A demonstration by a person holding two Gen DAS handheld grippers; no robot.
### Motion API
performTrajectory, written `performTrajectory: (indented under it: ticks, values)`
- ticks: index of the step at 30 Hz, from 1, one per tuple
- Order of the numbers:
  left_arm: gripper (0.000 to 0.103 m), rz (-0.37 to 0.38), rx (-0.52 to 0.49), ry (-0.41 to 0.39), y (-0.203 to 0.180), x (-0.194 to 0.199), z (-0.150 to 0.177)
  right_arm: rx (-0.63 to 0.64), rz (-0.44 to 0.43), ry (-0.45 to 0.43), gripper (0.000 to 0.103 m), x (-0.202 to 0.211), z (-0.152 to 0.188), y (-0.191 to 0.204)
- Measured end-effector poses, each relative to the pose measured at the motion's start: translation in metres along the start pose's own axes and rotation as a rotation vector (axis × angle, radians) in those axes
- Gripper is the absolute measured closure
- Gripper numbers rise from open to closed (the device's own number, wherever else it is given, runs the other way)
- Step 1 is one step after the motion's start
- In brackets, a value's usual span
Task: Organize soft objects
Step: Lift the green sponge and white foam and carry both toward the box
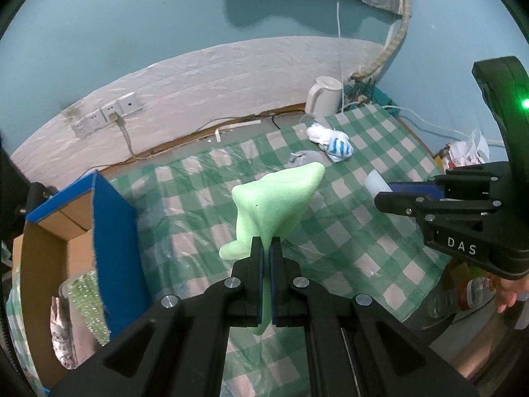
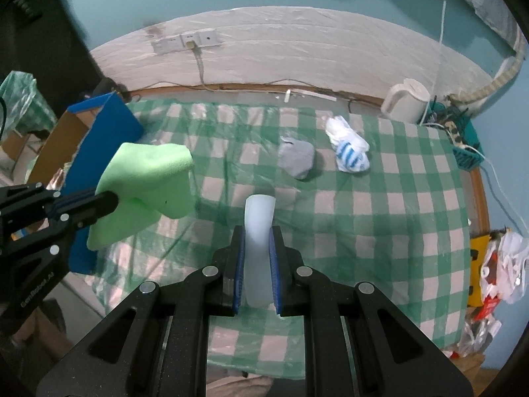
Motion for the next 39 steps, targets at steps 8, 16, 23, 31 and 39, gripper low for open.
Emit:
performTrajectory:
  ticks: [8, 16, 23, 31, 39]
  values:
    - [0.1, -0.023, 0.045, -0.036, 0.026, 0.022, 0.005, 0.041, -0.015, -0.01, 0.09, 0.005, -0.012, 0.027]
    - [0.1, -0.053, 0.092, -0.063, 0.054, 0.04, 0.014, 0.081, -0.028, -0.022, 0.09, 0.008, -0.028, 0.057]
    - [0.1, -0.076, 0.145, -0.087, 0.081, 0.056, 0.023, 0.118, -0.04, -0.035, 0.09, 0.011, -0.044, 0.084]
    - [0.1, -0.103, 0.21, -0.11, 0.114, 0.073, 0.038, 0.173, -0.072, -0.046, 0.09, 0.011, -0.059, 0.128]
    - [0.1, -0.123, 0.271, -0.133, 0.145, 0.088, 0.054, 0.23, -0.112, -0.043, 0.09, 0.008, -0.072, 0.174]
Point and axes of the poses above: each gripper's, at about its wrist camera, not at the fingertips, and x roughly against the way its jaws point, y to its left, z to its underside, the point moved 3 cm from there along -x, roughly the way its jaws point, and after that the axes turned 8 degrees about y, right-handed, at the moved point
